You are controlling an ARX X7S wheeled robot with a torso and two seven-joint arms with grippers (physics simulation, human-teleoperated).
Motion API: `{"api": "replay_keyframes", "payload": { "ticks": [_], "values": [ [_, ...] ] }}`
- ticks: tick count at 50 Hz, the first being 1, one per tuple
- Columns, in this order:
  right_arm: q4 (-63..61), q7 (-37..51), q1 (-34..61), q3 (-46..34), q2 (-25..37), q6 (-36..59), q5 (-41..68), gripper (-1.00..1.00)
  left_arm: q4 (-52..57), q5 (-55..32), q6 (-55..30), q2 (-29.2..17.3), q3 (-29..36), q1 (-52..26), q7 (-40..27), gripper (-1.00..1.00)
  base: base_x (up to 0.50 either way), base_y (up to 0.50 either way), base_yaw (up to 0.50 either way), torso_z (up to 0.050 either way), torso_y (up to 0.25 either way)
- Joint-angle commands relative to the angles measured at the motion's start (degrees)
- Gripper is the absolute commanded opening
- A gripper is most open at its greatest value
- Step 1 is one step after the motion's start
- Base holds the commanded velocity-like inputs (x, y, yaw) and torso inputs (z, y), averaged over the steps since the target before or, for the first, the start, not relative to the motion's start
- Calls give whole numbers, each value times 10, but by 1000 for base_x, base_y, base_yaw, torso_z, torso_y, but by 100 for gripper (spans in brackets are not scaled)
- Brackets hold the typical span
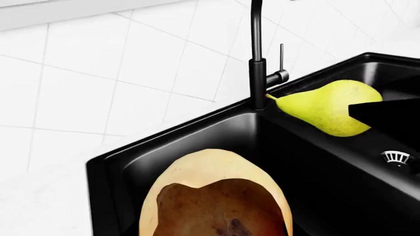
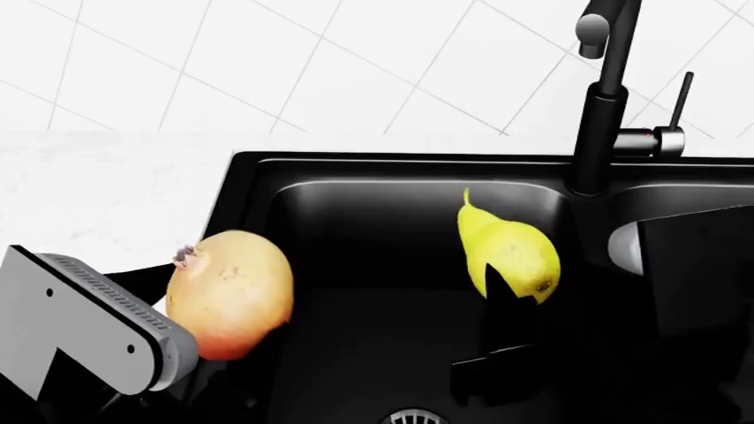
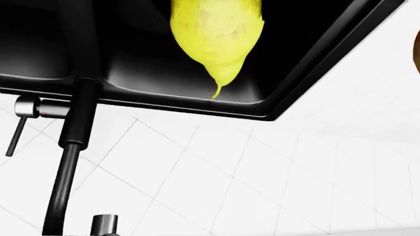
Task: There is a mixed pile of frozen fruits and vegetables on the counter. Locate all the frozen vegetables and place the items in a bowl on the counter. Take all the frozen fruits and defrost them in a running sink.
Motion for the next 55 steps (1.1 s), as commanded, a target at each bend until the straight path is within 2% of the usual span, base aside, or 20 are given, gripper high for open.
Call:
{"api": "replay_keyframes", "payload": {
  "ticks": [1,10,35,39,40,55],
  "values": [
    [34,-41,60,-41,-51,45,-35,-100,-2,-12,28,-5,-33,0,4,-100,0,0,0,0,0],
    [116,-96,119,-133,-120,85,-97,-100,10,-37,30,-17,-42,-4,-8,-100,0,0,0,0,1],
    [311,-235,94,-257,-216,15,-251,-100,14,-36,32,-13,-33,-8,-14,-100,0,0,0,0,0],
    [334,-251,93,-266,-225,11,-258,-100,19,-36,37,-24,-39,0,-8,-100,0,0,0,0,0],
    [341,-254,91,-275,-227,7,-268,-100,42,-67,48,-62,-68,16,-4,-100,0,0,0,0,0],
    [390,-277,75,-296,-245,-18,-294,-100,24,-45,40,-30,-39,-1,-11,-100,0,0,0,1,1]
  ]
}}
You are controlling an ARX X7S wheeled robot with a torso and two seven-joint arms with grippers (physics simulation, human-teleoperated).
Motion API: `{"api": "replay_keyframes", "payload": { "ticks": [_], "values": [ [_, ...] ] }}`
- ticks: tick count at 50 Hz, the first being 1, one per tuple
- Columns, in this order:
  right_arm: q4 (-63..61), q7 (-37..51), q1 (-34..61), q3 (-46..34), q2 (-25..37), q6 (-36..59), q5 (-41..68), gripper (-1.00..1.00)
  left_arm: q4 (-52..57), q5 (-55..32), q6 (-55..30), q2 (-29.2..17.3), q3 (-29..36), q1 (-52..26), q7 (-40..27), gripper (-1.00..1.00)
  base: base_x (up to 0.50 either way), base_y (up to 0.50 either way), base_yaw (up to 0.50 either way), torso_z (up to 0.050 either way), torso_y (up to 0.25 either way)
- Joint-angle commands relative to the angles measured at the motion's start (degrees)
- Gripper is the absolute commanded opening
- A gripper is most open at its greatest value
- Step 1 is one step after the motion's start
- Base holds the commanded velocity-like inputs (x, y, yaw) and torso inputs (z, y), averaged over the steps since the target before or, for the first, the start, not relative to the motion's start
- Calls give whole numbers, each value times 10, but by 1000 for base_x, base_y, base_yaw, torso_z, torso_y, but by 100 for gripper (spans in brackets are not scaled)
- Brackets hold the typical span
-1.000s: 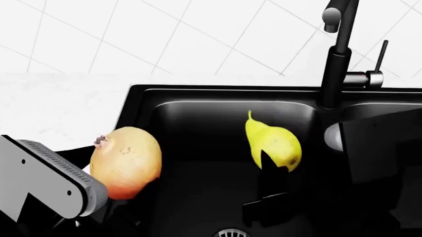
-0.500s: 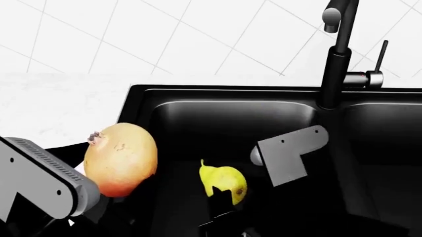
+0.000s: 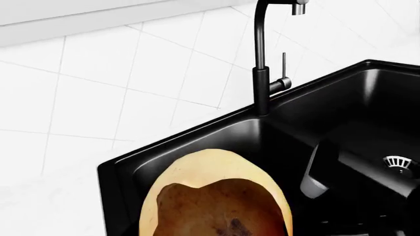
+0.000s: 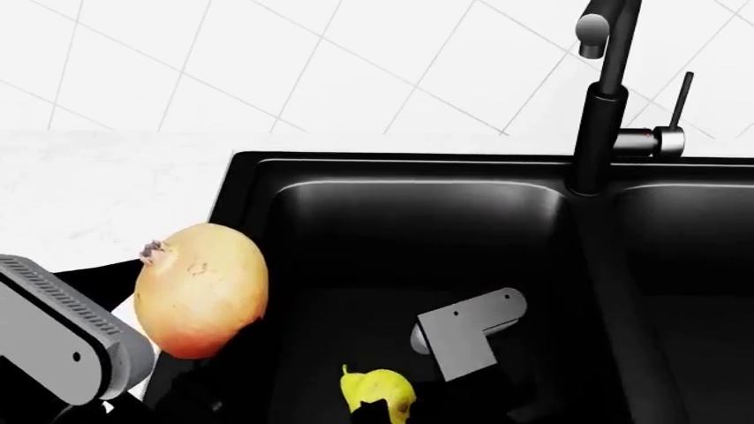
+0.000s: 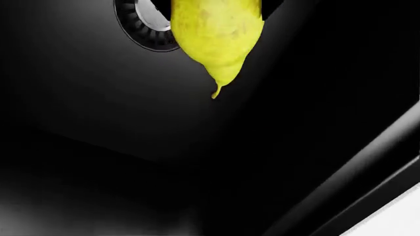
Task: There is a mixed pile of frozen fruits and vegetables on the counter. Locate all the frozen vegetables and place the items in a bowl on the counter. Take all the frozen fruits and defrost them in a running sink.
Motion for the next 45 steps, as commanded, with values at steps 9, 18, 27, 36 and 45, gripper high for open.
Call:
{"api": "replay_keyframes", "payload": {
  "ticks": [9,18,27,36,45],
  "values": [
    [19,-32,-1,2,-20,-9,-38,100,-10,12,25,22,-8,-4,4,-100,0,0,0,0,1],
    [-69,18,-9,39,17,-1,-5,100,-10,8,26,20,-8,-7,3,-100,0,0,0,0,0],
    [-203,121,-27,138,97,-2,69,100,-18,12,24,26,0,-12,5,-100,0,0,0,0,1],
    [-278,179,-42,204,154,-9,126,100,-37,9,23,31,4,-25,20,-100,0,0,0,0,0],
    [-372,224,-99,299,233,-50,194,100,-84,42,10,54,31,-63,56,-100,0,0,0,0,0]
  ]
}}
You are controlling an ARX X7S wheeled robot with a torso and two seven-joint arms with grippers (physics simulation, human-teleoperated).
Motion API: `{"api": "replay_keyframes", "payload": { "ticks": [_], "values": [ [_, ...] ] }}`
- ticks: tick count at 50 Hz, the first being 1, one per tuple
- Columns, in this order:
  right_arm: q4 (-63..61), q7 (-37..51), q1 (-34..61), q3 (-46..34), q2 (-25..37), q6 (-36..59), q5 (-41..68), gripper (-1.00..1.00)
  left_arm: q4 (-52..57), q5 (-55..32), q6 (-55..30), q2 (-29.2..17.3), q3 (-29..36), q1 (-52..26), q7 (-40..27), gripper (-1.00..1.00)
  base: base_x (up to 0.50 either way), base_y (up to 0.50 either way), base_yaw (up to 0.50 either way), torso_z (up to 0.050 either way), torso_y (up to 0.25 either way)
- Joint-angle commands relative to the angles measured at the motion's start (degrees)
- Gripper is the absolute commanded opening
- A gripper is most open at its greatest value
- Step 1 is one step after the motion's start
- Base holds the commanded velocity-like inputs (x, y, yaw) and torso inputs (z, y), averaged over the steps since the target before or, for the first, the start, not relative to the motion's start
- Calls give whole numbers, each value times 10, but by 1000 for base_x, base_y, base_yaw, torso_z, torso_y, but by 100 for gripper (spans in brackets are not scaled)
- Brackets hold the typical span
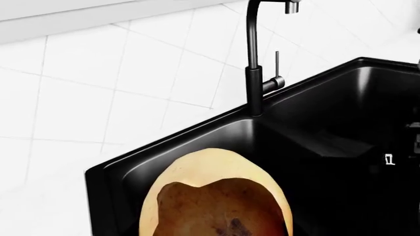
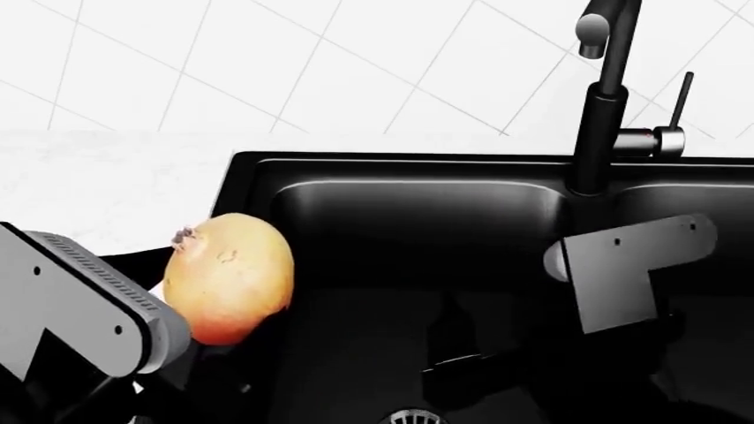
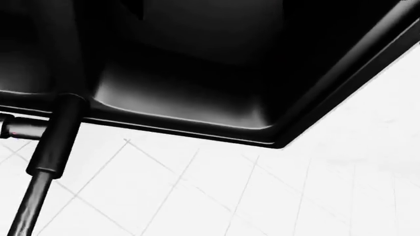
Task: There is a mixed pile of frozen fruits and vegetables on the counter. Locate all the frozen vegetables and place the items in a bowl on the counter. Take all the frozen fruits and defrost them in a running sink.
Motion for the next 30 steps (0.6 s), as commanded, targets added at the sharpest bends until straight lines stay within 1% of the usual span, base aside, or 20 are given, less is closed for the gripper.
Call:
{"api": "replay_keyframes", "payload": {
  "ticks": [1,3,4,6,8,11,16,18,22,28,29,30],
  "values": [
    [-115,53,-51,123,80,-32,77,100,-47,25,14,28,0,-32,41,-100,0,0,0,0,0],
    [-136,66,-63,142,104,-35,92,100,-66,24,10,43,11,-45,56,-100,0,0,0,5,5],
    [-142,70,-71,149,112,-38,94,100,-71,48,5,51,25,-55,63,-100,0,0,0,0,0],
    [-155,78,-86,167,129,-44,105,100,-84,55,4,66,35,-64,70,-100,0,0,0,0,0],
    [-173,95,-110,208,157,-62,126,100,-105,73,5,83,50,-70,84,-100,0,0,0,0,0],
    [-197,119,-141,243,193,-66,129,100,-123,68,5,96,54,-77,90,-100,0,0,0,0,0],
    [-231,129,-251,357,225,-91,170,100,-152,98,6,118,80,-92,112,-100,0,0,0,0,0],
    [-234,129,-282,399,223,-95,182,100,-167,84,5,127,79,-93,119,-100,0,0,0,0,0],
    [-236,122,-331,458,210,-92,197,100,-199,102,6,145,94,-108,135,-100,0,0,0,0,0],
    [-249,126,-402,611,204,-49,246,100,-246,145,12,168,132,-131,181,-100,0,0,0,0,2],
    [-254,130,-417,649,201,-32,262,100,-258,154,14,175,141,-135,192,-100,0,0,0,0,0],
    [-256,129,-422,661,199,-26,266,100,-263,159,17,177,144,-136,194,-100,0,0,0,0,0]
  ]
}}
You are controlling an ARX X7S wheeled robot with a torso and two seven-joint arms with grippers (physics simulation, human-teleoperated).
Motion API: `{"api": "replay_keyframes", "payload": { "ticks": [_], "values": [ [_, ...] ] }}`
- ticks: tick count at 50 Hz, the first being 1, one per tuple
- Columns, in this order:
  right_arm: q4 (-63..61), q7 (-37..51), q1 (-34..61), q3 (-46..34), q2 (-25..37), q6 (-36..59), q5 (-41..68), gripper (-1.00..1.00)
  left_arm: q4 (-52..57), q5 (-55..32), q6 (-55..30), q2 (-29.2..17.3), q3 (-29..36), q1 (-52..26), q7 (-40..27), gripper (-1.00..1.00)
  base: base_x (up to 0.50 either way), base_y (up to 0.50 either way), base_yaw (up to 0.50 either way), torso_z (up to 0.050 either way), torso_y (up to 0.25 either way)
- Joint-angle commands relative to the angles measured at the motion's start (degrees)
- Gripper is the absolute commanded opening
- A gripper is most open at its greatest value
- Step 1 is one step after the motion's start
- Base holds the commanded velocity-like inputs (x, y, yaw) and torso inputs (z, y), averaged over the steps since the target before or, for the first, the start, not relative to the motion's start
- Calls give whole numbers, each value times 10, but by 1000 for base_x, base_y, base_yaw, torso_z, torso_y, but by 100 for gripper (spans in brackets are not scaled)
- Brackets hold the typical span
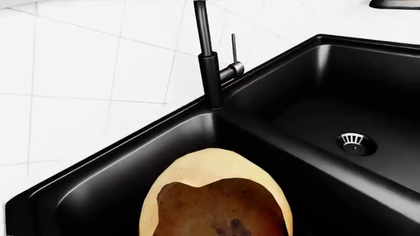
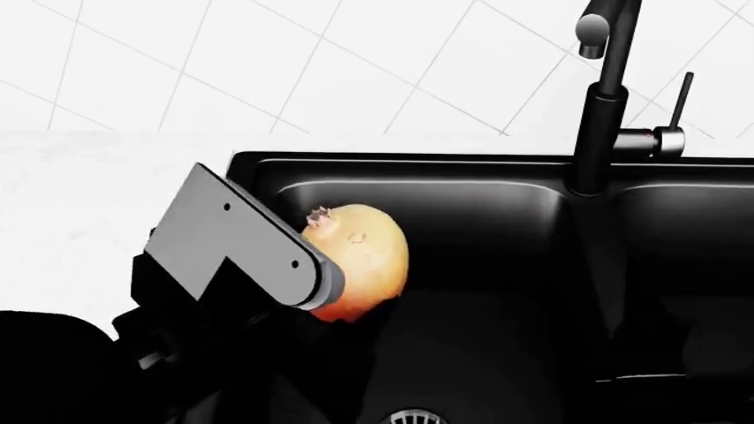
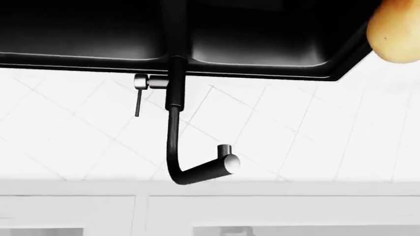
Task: There is a mixed pile of frozen fruits and vegetables on the counter. Locate all the frozen vegetables and place the items in a bowl on the counter. Take all the frozen fruits and defrost them in a running sink.
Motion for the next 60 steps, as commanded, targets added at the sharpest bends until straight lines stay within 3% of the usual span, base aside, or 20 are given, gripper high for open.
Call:
{"api": "replay_keyframes", "payload": {
  "ticks": [1,12,27,33,36,47,60],
  "values": [
    [-37,1,-130,255,-6,48,78,100,-93,63,36,56,35,-30,77,-100,0,0,0,0,0],
    [-49,13,-184,429,-40,129,155,100,-178,131,63,109,111,-33,135,-100,0,0,0,0,0],
    [-44,-8,-238,617,-97,226,224,100,-398,228,132,210,212,-75,225,-100,0,0,0,0,1],
    [-36,-7,-250,657,-101,243,245,100,-510,48,293,213,445,-158,191,-100,0,0,0,0,2],
    [-34,-6,-253,676,-103,248,255,100,-528,15,328,213,501,-168,192,-100,0,0,0,3,0],
    [-38,-36,-255,720,-157,285,249,100,-543,31,320,213,510,-146,207,-100,0,0,0,0,0],
    [-35,-59,-253,735,-179,306,236,100,-565,55,312,213,508,-118,222,-100,0,0,0,0,1]
  ]
}}
